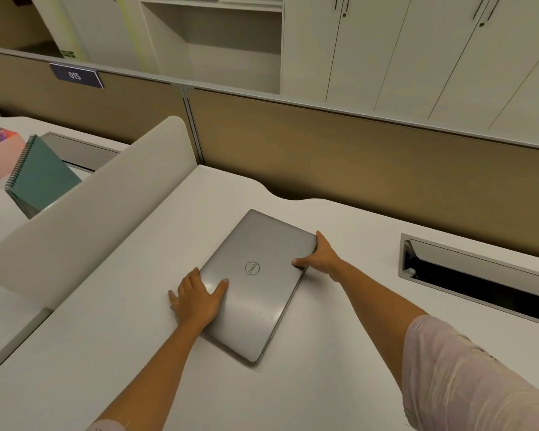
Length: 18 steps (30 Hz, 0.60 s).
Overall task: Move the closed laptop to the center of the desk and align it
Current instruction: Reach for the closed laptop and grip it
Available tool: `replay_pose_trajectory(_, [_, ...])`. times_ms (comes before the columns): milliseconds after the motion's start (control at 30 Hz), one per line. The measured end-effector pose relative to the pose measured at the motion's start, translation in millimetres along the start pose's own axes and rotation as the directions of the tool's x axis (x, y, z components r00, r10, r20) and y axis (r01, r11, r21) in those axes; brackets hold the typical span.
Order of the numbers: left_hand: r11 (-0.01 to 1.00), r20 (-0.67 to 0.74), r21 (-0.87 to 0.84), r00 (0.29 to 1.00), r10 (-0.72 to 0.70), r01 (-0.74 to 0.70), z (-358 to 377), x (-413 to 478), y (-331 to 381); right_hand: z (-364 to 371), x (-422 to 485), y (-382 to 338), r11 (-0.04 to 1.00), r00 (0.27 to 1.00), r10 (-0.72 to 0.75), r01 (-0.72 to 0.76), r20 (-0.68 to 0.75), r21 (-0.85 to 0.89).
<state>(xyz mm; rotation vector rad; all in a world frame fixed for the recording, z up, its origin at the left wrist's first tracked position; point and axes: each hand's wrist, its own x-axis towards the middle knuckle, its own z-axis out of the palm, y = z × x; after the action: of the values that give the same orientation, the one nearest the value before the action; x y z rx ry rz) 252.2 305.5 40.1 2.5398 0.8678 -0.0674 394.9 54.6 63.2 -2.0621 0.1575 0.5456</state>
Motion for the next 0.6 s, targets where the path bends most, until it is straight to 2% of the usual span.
replay_pose_trajectory(67, [0.985,0.039,0.049,0.985,-0.170,0.168,-6.6,-5.8,-1.0,-0.4,1.5,-4.3,0.998,1.000,0.029,-0.029,0.006,0.050])
replay_pose_trajectory(133, [0.958,0.088,0.005,0.954,-0.287,0.288,-10.7,-11.8,1.1,2.1,6.2,-8.4,0.992,0.997,0.082,-0.081,-0.011,0.092])
replay_pose_trajectory(267, [0.917,0.142,-0.163,0.929,-0.343,0.363,-15.0,-16.0,13.2,1.1,11.1,-15.2,0.980,0.988,0.153,-0.155,0.031,0.123])
replay_pose_trajectory(433, [0.846,0.262,-0.228,0.867,-0.424,0.482,-36.1,-2.9,21.7,-16.7,4.9,-18.3,0.947,0.964,0.205,-0.239,0.168,0.214])
replay_pose_trajectory(500, [0.859,0.272,-0.195,0.867,-0.417,0.474,-39.0,-3.1,23.5,-18.6,-0.8,-15.4,0.947,0.960,0.232,-0.259,0.154,0.190])
replay_pose_trajectory(600, [0.889,0.292,-0.150,0.879,-0.377,0.432,-39.0,-8.1,24.6,-16.0,-13.2,-11.9,0.940,0.957,0.289,-0.291,0.033,0.179])
